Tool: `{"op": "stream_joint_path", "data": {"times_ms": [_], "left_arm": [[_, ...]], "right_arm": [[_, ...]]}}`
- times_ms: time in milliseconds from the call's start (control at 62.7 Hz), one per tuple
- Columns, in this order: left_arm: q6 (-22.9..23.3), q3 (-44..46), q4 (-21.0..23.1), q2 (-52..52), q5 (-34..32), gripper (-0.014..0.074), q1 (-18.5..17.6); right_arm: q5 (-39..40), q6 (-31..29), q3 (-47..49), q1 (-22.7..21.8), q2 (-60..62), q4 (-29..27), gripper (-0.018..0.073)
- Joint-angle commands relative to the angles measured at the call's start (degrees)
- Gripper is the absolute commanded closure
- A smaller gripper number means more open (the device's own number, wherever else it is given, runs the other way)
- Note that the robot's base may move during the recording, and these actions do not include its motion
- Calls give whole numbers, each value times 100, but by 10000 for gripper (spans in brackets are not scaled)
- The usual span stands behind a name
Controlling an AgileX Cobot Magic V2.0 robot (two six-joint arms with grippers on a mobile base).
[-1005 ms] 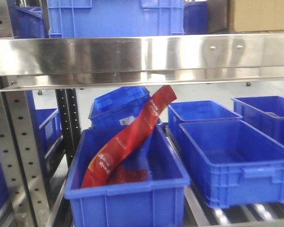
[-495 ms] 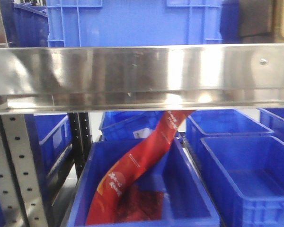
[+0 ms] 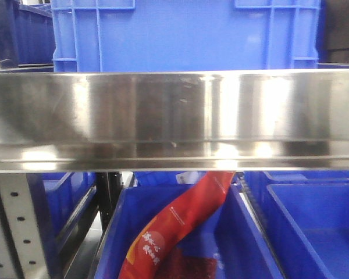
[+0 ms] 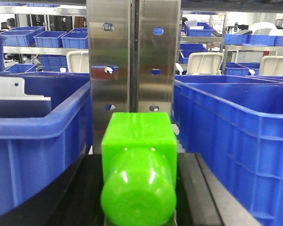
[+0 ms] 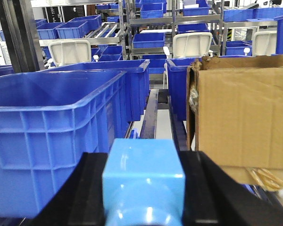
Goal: Grab block from conveyor and place in blue bin
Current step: 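Stop at the shelf and raise both held blocks above the bins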
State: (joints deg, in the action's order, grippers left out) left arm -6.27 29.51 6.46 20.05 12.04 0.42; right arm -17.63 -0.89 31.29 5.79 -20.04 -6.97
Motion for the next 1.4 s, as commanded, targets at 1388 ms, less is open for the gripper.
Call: {"op": "stream_joint_path", "data": {"times_ms": [1388], "left_arm": [[31, -5, 29, -23, -104, 708, -42]], "right_arm": [[174, -1, 17, -22, 26, 19, 721]]}}
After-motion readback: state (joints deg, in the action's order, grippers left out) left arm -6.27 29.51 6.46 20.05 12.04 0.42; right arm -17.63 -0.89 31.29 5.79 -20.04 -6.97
